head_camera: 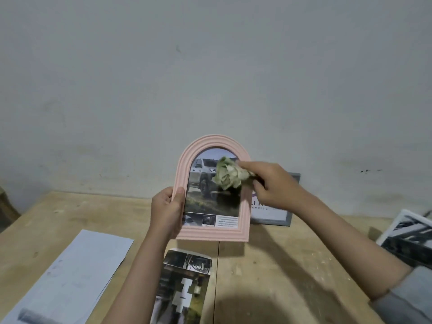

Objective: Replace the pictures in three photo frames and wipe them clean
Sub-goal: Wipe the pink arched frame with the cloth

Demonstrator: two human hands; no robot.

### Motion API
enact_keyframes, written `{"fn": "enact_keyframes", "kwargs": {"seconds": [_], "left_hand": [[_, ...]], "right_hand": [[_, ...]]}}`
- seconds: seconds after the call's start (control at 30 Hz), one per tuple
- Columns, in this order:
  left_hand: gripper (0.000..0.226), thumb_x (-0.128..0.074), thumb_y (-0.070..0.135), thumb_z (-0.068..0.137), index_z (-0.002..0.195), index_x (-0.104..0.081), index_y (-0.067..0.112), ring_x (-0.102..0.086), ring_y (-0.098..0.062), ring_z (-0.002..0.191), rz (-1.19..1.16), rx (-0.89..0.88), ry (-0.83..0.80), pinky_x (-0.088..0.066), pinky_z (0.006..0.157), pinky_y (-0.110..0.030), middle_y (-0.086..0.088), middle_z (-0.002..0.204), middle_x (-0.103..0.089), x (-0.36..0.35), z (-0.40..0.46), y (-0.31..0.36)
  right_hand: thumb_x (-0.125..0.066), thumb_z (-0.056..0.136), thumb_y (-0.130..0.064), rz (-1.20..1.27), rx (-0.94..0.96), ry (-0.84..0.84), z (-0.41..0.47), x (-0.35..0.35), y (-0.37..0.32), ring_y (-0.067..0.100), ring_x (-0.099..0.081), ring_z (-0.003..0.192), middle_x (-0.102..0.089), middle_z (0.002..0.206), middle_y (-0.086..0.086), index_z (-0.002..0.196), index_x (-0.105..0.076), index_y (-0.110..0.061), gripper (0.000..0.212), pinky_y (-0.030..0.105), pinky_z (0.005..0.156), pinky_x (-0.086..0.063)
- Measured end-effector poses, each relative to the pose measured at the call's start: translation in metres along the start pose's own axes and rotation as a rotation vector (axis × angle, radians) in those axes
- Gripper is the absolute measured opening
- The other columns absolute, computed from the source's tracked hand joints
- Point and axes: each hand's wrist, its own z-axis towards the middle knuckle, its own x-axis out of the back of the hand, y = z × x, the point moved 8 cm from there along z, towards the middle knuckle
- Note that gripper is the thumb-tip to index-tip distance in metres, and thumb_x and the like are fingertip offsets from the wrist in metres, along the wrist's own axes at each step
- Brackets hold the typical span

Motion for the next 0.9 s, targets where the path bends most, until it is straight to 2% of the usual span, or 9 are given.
{"fn": "enact_keyframes", "kwargs": {"seconds": [0.1, 0.17, 0.27, 0.43, 0.57, 0.67, 0.77, 0.83, 0.9], "left_hand": [[0.033, -0.054, 0.023, 0.095, 0.081, -0.055, -0.007, -0.036, -0.018, 0.051, -0.026, -0.019, -0.046, -0.031, 0.047, -0.027, -0.009, 0.060, -0.038, -0.012, -0.004, 0.008], [0.033, -0.055, 0.023, 0.094, 0.076, -0.055, -0.004, -0.037, -0.021, 0.059, -0.100, -0.004, -0.056, -0.031, 0.056, -0.031, -0.010, 0.063, -0.040, -0.017, -0.004, 0.009], [0.032, -0.058, 0.028, 0.091, 0.072, -0.062, 0.003, -0.045, -0.027, 0.068, -0.140, 0.039, -0.028, -0.037, 0.068, -0.039, -0.015, 0.071, -0.050, -0.013, -0.001, 0.004], [0.033, -0.055, 0.025, 0.095, 0.070, -0.057, 0.004, -0.041, -0.024, 0.066, -0.141, 0.086, 0.058, -0.034, 0.065, -0.035, -0.012, 0.068, -0.046, -0.007, -0.009, -0.004], [0.031, -0.055, 0.025, 0.095, 0.071, -0.060, 0.006, -0.048, -0.025, 0.073, -0.148, 0.108, 0.114, -0.041, 0.071, -0.038, -0.014, 0.076, -0.054, -0.002, -0.006, -0.010], [0.031, -0.054, 0.026, 0.095, 0.074, -0.059, 0.004, -0.043, -0.024, 0.069, -0.086, 0.086, 0.126, -0.037, 0.065, -0.035, -0.013, 0.074, -0.048, -0.002, -0.005, -0.009], [0.034, -0.052, 0.024, 0.097, 0.078, -0.059, -0.003, -0.039, -0.019, 0.053, 0.002, 0.044, 0.050, -0.034, 0.046, -0.027, -0.011, 0.061, -0.043, -0.010, -0.010, -0.004], [0.032, -0.051, 0.022, 0.097, 0.080, -0.059, -0.005, -0.038, -0.018, 0.046, 0.062, 0.028, -0.024, -0.034, 0.040, -0.023, -0.009, 0.055, -0.042, -0.018, -0.016, 0.000], [0.029, -0.051, 0.019, 0.097, 0.081, -0.059, -0.004, -0.037, -0.016, 0.041, 0.066, 0.029, -0.070, -0.033, 0.038, -0.021, -0.007, 0.052, -0.042, -0.026, -0.019, -0.001]], "right_hand": [[-0.057, 0.066, 0.008, -0.396, 0.179, 0.155, 0.017, 0.007, -0.005, 0.034, -0.061, 0.089, -0.062, 0.125, 0.012, 0.130, -0.055, -0.008, 0.066, 0.036, 0.063, -0.053], [-0.052, 0.072, 0.007, -0.596, 0.304, 0.226, 0.017, -0.005, -0.008, 0.032, -0.059, 0.079, -0.062, 0.125, 0.014, 0.123, -0.061, -0.005, 0.053, 0.034, 0.058, -0.051], [-0.061, 0.073, 0.005, -0.636, 0.340, 0.283, 0.000, -0.026, -0.004, 0.030, -0.057, 0.082, -0.061, 0.126, 0.015, 0.121, -0.062, -0.005, 0.049, 0.034, 0.063, -0.047], [-0.070, 0.067, 0.000, -0.515, 0.271, 0.231, -0.047, -0.065, -0.006, 0.026, -0.048, 0.090, -0.062, 0.124, 0.013, 0.122, -0.061, -0.006, 0.056, 0.038, 0.069, -0.048], [-0.035, 0.070, 0.003, -0.373, 0.242, 0.135, -0.075, -0.085, -0.009, 0.022, -0.046, 0.087, -0.064, 0.121, 0.009, 0.121, -0.061, -0.008, 0.058, 0.034, 0.068, -0.047], [-0.040, 0.068, 0.009, -0.107, 0.074, -0.076, -0.084, -0.092, -0.001, 0.018, -0.046, 0.090, -0.062, 0.122, -0.004, 0.124, -0.059, -0.017, 0.064, 0.033, 0.075, -0.049], [-0.045, 0.078, 0.009, 0.229, -0.174, -0.381, -0.083, -0.093, 0.015, 0.013, -0.052, 0.098, -0.064, 0.114, -0.004, 0.120, -0.061, -0.026, 0.057, 0.028, 0.087, -0.048], [-0.041, 0.083, 0.002, 0.363, -0.246, -0.568, -0.080, -0.084, 0.015, 0.018, -0.062, 0.099, -0.067, 0.105, -0.004, 0.107, -0.064, -0.034, 0.049, 0.041, 0.089, -0.053], [-0.043, 0.085, -0.003, 0.441, -0.251, -0.531, -0.065, -0.061, 0.012, 0.016, -0.064, 0.096, -0.068, 0.099, -0.008, 0.101, -0.064, -0.035, 0.041, 0.039, 0.086, -0.052]]}}
